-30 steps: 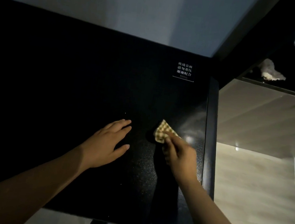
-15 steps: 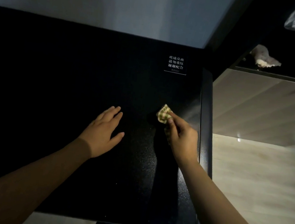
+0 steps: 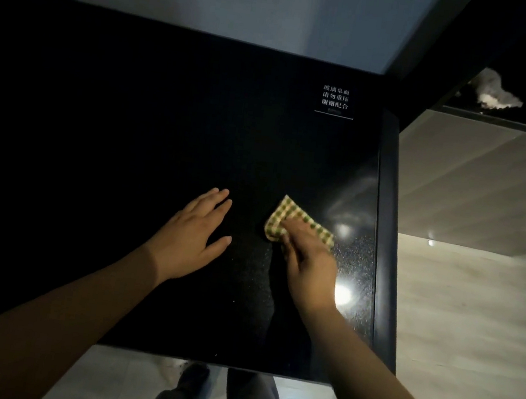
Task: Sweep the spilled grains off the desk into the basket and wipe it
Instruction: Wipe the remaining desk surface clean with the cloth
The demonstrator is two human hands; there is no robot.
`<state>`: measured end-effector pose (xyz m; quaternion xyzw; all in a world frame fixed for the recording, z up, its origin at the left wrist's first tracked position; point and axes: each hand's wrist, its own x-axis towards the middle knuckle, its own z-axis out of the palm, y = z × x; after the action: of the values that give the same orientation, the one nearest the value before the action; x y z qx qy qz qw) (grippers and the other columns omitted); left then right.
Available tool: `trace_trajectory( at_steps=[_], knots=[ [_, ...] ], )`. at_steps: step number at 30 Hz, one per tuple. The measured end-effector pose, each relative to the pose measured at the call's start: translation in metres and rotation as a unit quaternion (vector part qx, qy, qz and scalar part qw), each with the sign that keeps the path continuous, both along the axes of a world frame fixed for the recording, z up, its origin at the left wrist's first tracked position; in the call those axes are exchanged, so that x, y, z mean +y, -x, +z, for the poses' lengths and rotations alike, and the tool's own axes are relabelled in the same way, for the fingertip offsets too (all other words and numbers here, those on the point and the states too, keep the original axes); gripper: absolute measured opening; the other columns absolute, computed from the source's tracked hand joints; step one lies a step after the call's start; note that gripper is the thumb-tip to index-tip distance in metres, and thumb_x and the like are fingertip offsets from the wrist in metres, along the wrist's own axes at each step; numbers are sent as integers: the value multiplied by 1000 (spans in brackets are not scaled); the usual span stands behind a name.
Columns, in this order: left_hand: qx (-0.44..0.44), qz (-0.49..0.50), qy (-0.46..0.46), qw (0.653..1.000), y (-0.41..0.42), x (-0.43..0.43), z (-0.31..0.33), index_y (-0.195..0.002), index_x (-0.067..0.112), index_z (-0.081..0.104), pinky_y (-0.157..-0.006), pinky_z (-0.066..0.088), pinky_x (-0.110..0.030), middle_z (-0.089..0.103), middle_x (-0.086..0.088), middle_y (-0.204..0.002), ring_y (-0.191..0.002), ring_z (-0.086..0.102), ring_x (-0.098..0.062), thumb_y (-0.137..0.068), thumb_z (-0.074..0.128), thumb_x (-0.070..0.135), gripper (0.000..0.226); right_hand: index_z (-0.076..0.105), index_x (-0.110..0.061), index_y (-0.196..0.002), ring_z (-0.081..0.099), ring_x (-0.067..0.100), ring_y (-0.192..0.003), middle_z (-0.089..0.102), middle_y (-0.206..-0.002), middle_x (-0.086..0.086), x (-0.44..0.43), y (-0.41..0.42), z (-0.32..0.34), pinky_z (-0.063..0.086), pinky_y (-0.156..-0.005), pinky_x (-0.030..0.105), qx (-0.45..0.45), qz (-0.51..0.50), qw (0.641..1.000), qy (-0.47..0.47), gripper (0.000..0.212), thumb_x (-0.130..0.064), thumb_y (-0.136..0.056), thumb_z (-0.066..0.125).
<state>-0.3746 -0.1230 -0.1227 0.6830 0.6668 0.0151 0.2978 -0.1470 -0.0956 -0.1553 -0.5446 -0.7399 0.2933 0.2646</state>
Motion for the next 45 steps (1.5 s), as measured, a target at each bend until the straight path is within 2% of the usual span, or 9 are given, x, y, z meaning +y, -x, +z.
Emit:
trace_trajectory(
  at_steps=[7,10,14,18,24,29,35,40,45],
  knots=[
    [2,-29,13,999,15,-45,5,-151,24,11,-118,9,-30,-4,10,-159,-144,-9,-3,-96,40,46,66,71,-25,-102,64,2,-73,72,-85,-9,-59,-5,26,53,-68,23,63,0,994,91,21,-33,-92,55],
    [-4,-38,-2,999,17,-59,1,-151,23,11,-116,6,-26,-4,11,-159,-143,-9,-2,-96,40,47,67,71,-20,-109,65,0,-84,70,-96,-13,-36,-1,30,50,-75,14,83,-86,992,38,20,-21,-94,58],
    [-6,-43,-20,999,23,-80,-4,-151,23,12,-117,8,-27,-2,11,-159,-144,-8,-3,-96,41,46,67,69,-17,-117,59,12,-116,67,-121,-1,-47,21,8,41,-100,17,-5,-16,999,35,25,-20,-94,58],
    [3,-42,-20,999,35,-105,-3,-152,22,13,-119,13,-33,-1,11,-159,-144,-7,-4,-96,41,46,67,68,-19,-117,54,1,-117,66,-122,-5,-106,29,6,37,-101,11,15,29,999,15,27,-15,-92,60],
    [12,-39,-5,999,45,-140,-4,-152,23,11,-119,17,-38,-4,11,-159,-144,-9,-4,-95,39,48,68,73,-24,-95,59,-7,-64,62,-68,-26,-157,17,29,43,-61,14,65,32,990,124,20,-33,-91,55],
    [11,-34,-6,999,31,-155,-3,-152,22,10,-119,16,-37,-4,9,-159,-145,-9,-6,-96,42,45,68,73,-20,-105,66,0,-87,73,-97,-9,-119,13,44,50,-75,18,103,-107,987,58,18,-21,-94,59],
    [10,-5,-22,1000,24,-179,-11,-151,22,12,-118,13,-32,-3,10,-159,-144,-9,-5,-96,41,45,66,70,-17,-113,59,8,-113,68,-118,0,-166,24,9,38,-97,9,6,42,998,44,25,-18,-91,57],
    [17,11,-47,999,21,-198,-11,-151,20,17,-118,14,-32,4,7,-159,-145,-3,-7,-96,45,39,65,73,-22,-97,61,0,-70,69,-78,-16,-220,-4,16,43,-65,16,15,124,986,107,17,-23,-91,57],
    [5,55,-46,997,10,-214,-4,-150,18,20,-117,19,-34,12,5,-158,-145,7,-12,-95,47,39,65,71,-32,-97,55,0,-55,61,-62,-22,-210,-33,30,48,-55,27,136,-50,984,104,20,-37,-91,53]
  ],
)
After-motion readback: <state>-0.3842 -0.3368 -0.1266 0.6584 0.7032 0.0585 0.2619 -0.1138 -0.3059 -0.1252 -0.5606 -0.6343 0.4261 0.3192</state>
